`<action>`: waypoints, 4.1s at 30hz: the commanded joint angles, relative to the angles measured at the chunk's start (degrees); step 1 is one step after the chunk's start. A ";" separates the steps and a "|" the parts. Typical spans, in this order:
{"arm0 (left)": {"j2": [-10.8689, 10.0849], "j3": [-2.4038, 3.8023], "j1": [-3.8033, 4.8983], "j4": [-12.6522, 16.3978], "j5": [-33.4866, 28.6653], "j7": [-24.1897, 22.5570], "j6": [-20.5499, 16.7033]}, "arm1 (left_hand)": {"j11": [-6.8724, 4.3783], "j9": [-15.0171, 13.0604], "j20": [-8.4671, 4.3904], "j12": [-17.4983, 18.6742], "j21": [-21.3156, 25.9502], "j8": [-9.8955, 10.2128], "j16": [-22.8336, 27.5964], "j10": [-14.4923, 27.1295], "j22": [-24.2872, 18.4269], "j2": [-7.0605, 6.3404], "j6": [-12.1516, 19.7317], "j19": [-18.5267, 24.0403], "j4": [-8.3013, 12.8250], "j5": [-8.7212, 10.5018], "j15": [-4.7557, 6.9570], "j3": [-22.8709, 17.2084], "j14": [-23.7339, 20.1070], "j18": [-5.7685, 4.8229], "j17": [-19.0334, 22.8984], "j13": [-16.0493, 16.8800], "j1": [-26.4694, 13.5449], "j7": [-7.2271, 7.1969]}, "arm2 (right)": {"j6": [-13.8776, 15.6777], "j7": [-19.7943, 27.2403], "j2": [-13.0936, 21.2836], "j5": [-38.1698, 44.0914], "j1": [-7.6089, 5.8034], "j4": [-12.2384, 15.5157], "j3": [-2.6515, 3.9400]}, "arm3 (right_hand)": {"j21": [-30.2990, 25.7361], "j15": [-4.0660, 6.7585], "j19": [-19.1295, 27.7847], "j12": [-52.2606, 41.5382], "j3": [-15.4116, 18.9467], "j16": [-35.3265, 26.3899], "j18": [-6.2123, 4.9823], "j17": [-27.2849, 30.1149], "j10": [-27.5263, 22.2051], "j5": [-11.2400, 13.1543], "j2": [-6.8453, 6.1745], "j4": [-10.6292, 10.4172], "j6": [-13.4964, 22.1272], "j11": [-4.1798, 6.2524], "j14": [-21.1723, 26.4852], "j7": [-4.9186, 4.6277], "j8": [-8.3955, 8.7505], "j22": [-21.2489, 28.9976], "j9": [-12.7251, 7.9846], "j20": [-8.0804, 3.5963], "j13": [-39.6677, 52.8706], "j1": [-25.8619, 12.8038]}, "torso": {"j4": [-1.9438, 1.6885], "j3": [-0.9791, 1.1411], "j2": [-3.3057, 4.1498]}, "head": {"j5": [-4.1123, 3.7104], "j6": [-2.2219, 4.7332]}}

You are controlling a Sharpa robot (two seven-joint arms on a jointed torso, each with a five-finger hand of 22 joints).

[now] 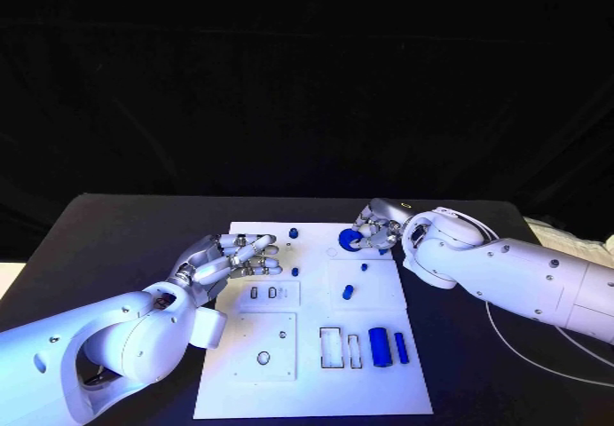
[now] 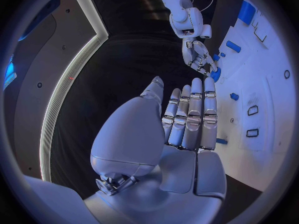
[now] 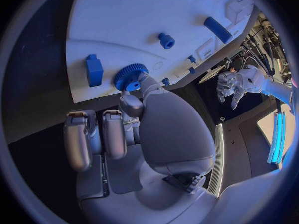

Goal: Assemble the parts on the task board

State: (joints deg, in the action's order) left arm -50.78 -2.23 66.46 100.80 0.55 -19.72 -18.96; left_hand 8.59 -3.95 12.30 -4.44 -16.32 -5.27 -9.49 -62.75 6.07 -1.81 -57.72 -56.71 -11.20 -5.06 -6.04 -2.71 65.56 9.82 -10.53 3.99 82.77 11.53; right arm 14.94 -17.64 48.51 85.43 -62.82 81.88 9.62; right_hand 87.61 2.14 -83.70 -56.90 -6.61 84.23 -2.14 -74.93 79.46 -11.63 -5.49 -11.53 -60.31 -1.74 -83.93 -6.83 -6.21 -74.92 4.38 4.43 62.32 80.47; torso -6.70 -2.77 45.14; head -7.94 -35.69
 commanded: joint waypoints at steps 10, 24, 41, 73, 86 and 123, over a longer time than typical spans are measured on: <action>-0.03 0.04 0.06 -0.01 -1.13 -0.30 1.35 | 0.08 -0.07 -0.01 0.29 0.18 0.30 0.42 -0.31 -0.07 0.45 -0.42 -0.40 0.32 -0.25 0.07 0.12 0.30 0.72 -0.09 -0.03 0.10 0.13 | 1.93 -5.49 -0.77 11.93 0.43 1.59 0.00 | 0.61 0.61 -3.14 -0.44 -2.34 0.80 1.03 -6.03 0.79 2.05 0.79 0.83 -2.25 0.70 -4.31 0.73 -0.86 -10.43 0.55 -0.62 1.07 1.44 | -0.04 -0.04 -0.12 | -0.07 0.04; -0.33 0.04 0.03 -0.32 -2.04 -0.52 1.42 | 0.09 -0.06 -0.02 0.33 0.19 0.34 0.46 -0.29 -0.08 0.46 -0.39 -0.40 0.34 -0.25 0.07 0.12 0.30 0.72 -0.10 -0.04 0.10 0.13 | 5.95 -5.89 -2.03 13.63 0.51 9.03 0.22 | 0.70 0.71 -3.26 0.12 -4.02 0.79 1.08 -6.06 0.92 -0.34 0.35 0.43 -2.41 0.77 -4.29 0.78 -0.55 -10.64 0.51 -0.78 1.29 0.45 | -0.32 -0.16 -0.17 | 0.54 -0.04; -0.20 0.04 0.03 -0.32 -2.38 -0.58 1.36 | 0.09 -0.06 -0.02 0.34 0.20 0.35 0.47 -0.29 -0.09 0.47 -0.39 -0.40 0.35 -0.25 0.06 0.11 0.29 0.72 -0.11 -0.04 0.11 0.14 | 4.78 -6.78 -9.07 13.31 0.43 5.68 0.17 | 0.70 0.65 -3.26 0.35 -4.46 0.72 1.08 -5.98 0.96 0.00 0.15 0.02 -2.33 0.69 -4.26 0.71 -0.35 -10.65 0.47 -0.76 1.37 -0.37 | -1.83 -0.89 -0.38 | 0.36 -0.45; -0.13 0.04 0.04 -0.15 -2.40 -0.53 1.38 | 0.11 -0.05 -0.02 0.40 0.22 0.41 0.55 -0.28 -0.12 0.50 -0.38 -0.39 0.42 -0.25 0.05 0.10 0.27 0.71 -0.14 -0.06 0.14 0.14 | 2.91 -6.78 -12.28 14.00 0.46 1.76 -1.18 | 0.33 0.08 -2.61 3.06 -3.66 -0.21 0.88 -4.59 0.00 1.72 -2.59 -1.28 1.10 -0.08 -3.90 -0.17 1.94 -9.80 -0.31 -0.40 0.20 -3.48 | -1.59 -0.67 -0.35 | 0.94 -0.79; -0.22 0.04 0.04 -0.12 -2.43 -0.40 1.30 | 0.15 -0.03 -0.01 0.48 0.25 0.49 0.64 -0.21 -0.15 0.48 -0.32 -0.38 0.45 -0.24 0.03 0.13 0.25 0.69 -0.16 -0.08 0.10 0.19 | 4.35 -5.87 -12.01 12.79 0.46 1.84 -1.23 | -0.12 -1.58 -1.94 6.22 4.08 -1.00 0.65 -3.72 -1.41 2.11 -3.95 -5.33 8.07 -1.86 -3.70 -1.99 2.09 -8.93 -0.33 1.42 -1.34 -5.38 | -1.54 -0.63 -0.32 | 0.85 -0.68; -0.21 0.05 0.05 -0.13 -2.53 -0.08 1.09 | 0.38 0.04 0.04 0.75 0.35 0.84 0.90 0.18 -0.25 0.44 0.01 -0.33 0.57 -0.23 -0.08 0.24 0.22 0.66 -0.27 -0.16 -0.04 0.53 | 7.13 -4.49 -12.06 9.49 1.51 1.17 -2.40 | 0.41 -0.87 -2.85 3.36 3.68 -0.11 0.96 -5.32 -0.46 -2.36 -0.81 -4.94 4.41 -1.06 -4.08 -1.09 2.11 -10.23 -0.40 0.71 1.47 -5.75 | -1.59 -0.63 -0.34 | 0.90 -1.07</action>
State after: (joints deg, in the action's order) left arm -51.04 -2.23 66.45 100.56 -1.79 -19.60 -18.63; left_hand 8.59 -3.95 12.30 -3.95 -16.32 -4.76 -8.82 -62.75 5.89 -1.82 -57.72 -56.71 -11.04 -5.06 -6.04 -2.55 65.56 9.82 -10.72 3.89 82.76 11.53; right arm 19.09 -23.11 36.33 93.91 -61.58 82.52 7.33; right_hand 87.76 1.03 -84.00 -53.36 -2.94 83.82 -2.15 -74.90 78.89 -13.79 -6.41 -16.59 -56.07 -2.63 -84.04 -7.96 -4.18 -74.91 3.97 5.56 63.74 74.73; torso -8.37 -3.45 44.76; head -7.09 -36.85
